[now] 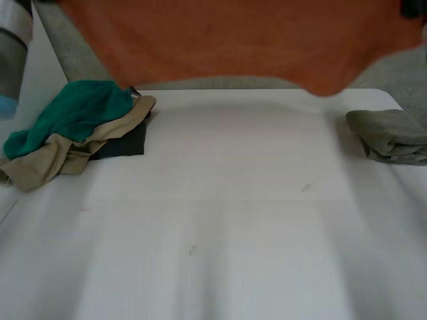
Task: Fold the laundry.
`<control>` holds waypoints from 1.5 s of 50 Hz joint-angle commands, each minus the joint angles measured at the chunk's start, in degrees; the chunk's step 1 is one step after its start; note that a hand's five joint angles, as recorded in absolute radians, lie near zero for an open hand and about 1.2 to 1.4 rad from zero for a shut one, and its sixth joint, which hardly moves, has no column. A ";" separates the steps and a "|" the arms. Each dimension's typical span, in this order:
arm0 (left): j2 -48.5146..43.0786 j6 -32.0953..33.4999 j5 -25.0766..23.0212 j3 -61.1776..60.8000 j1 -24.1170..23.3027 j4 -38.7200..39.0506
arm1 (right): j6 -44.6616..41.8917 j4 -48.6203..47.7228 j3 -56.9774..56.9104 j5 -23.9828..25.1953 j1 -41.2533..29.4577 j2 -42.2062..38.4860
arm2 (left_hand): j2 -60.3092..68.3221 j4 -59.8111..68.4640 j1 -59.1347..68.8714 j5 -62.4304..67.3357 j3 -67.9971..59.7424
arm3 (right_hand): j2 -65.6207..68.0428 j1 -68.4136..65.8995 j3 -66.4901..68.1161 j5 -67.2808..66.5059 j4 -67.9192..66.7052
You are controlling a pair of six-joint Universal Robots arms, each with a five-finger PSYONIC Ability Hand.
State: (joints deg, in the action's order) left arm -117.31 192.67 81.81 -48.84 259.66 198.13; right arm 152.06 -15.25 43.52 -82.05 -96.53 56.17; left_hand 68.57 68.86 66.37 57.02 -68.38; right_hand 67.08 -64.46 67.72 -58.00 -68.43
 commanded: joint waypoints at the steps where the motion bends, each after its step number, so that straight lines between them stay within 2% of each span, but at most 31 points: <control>1: -0.46 1.65 -3.94 -13.72 0.59 0.15 | -0.63 5.40 9.55 5.13 0.02 -0.36 | 11.43 11.14 13.63 12.98 -11.62 | 12.92 -15.54 12.28 -12.00 -11.57; 10: -1.61 9.82 -9.21 -31.65 1.82 0.50 | -5.19 6.72 23.26 7.78 1.08 -0.54 | 11.43 11.14 13.63 12.98 -11.62 | 12.92 -15.54 12.28 -12.00 -11.57; 14: -0.21 16.41 -11.15 -39.39 2.96 -0.81 | -9.84 11.98 28.10 7.78 1.60 0.34 | 11.43 11.14 13.63 12.98 -11.62 | 12.92 -15.54 12.28 -12.00 -11.57; 17: 3.39 22.65 -12.03 -45.02 4.10 -4.76 | -14.94 18.40 32.40 7.87 3.00 3.58 | 11.43 11.14 13.63 12.98 -11.62 | 12.92 -15.54 12.28 -12.00 -11.57; 18: 6.01 26.23 -12.03 -47.38 4.80 -7.90 | -16.52 20.24 33.63 7.87 3.62 4.90 | 11.43 11.14 13.63 12.98 -11.62 | 12.92 -15.54 12.28 -12.00 -11.57; 21: 10.42 30.82 -11.76 -50.47 6.73 -14.85 | -24.25 28.76 38.73 8.04 6.60 9.99 | 11.43 11.14 13.63 12.98 -11.62 | 12.92 -15.54 12.28 -12.00 -11.57; 22: 13.30 33.71 -11.68 -52.31 8.05 -20.71 | -28.45 33.13 41.26 8.13 8.44 12.18 | 11.43 11.14 13.63 12.98 -11.62 | 12.92 -15.54 12.28 -12.00 -11.57; 27: 19.74 40.50 -12.20 -55.22 12.01 -39.46 | -40.95 43.54 47.08 9.27 13.64 17.73 | 11.43 11.14 13.63 12.98 -11.62 | 12.92 -15.54 12.28 -12.00 -11.57; 30: 21.94 45.05 -14.39 -55.40 14.46 -49.03 | -45.61 44.34 47.79 11.28 14.79 19.49 | 11.43 11.14 13.63 12.98 -11.62 | 12.92 -15.54 12.28 -12.00 -11.57; 34: 22.65 47.80 -17.39 -53.21 15.27 -51.97 | -42.03 40.40 47.09 12.17 13.65 19.15 | 11.43 11.14 13.63 12.98 -11.62 | 12.92 -15.54 12.28 -12.00 -11.57; 39: 20.90 42.89 -17.74 -48.64 11.49 -50.48 | -37.81 36.09 44.90 11.47 11.72 15.12 | 11.43 11.14 13.63 12.98 -11.62 | 12.92 -15.54 12.28 -12.00 -11.57; 43: 15.02 37.97 -13.89 -43.02 7.54 -46.09 | -35.35 33.10 40.60 9.89 9.61 9.93 | 11.43 11.14 13.63 12.98 -11.62 | 12.92 -15.54 12.28 -12.00 -11.57; 47: 7.99 34.36 -6.78 -34.69 4.47 -41.96 | -32.19 30.29 33.75 6.38 8.37 3.87 | 11.43 11.14 13.63 12.98 -11.62 | 12.92 -15.54 12.28 -12.00 -11.57; 54: 1.22 30.24 -2.10 -17.48 0.07 -38.71 | -27.88 23.62 21.81 5.41 5.30 -1.85 | 11.43 11.14 13.63 12.98 -11.62 | 12.92 -15.54 12.28 -12.00 -11.57; 57: 0.15 27.60 -0.70 -9.81 -0.55 -35.81 | -25.69 18.69 15.73 4.18 4.68 -2.12 | 11.43 11.14 13.63 12.98 -11.62 | 12.92 -15.54 12.28 -12.00 -11.57; 61: 1.03 19.35 2.38 1.10 -0.64 -28.00 | -17.26 9.55 6.68 0.14 4.15 -0.90 | 11.43 11.14 13.63 12.98 -11.62 | 12.92 -15.54 12.28 -12.00 -11.57; 63: 2.87 13.45 3.79 4.18 -0.47 -22.20 | -9.97 3.93 4.03 -1.10 4.15 1.21 | 11.43 11.14 13.63 12.98 -11.62 | 12.92 -15.54 12.28 -12.00 -11.57; 65: 5.84 8.98 3.88 4.89 -0.47 -16.67 | -3.22 -0.80 3.50 -0.84 4.15 4.27 | 11.43 11.14 13.63 12.98 -11.62 | 12.92 -15.54 12.28 -12.00 -11.57; 69: 9.28 3.35 2.74 3.41 -0.29 -10.50 | 3.31 -4.78 5.33 1.61 4.33 8.15 | 11.43 11.14 13.63 12.98 -11.62 | 12.92 -15.54 12.28 -12.00 -11.57; 75: 8.50 2.97 2.47 -0.90 -0.12 -9.78 | 2.81 -4.18 8.50 4.17 3.80 8.16 | 11.43 11.14 13.63 12.98 -11.62 | 12.92 -15.54 12.28 -12.00 -11.57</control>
State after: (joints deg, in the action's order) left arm -108.86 196.07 84.86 -45.38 259.30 187.29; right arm 154.97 -19.97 48.61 -80.37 -92.47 63.64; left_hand 68.62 68.90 66.39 57.01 -68.38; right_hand 67.08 -64.46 67.72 -59.32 -68.43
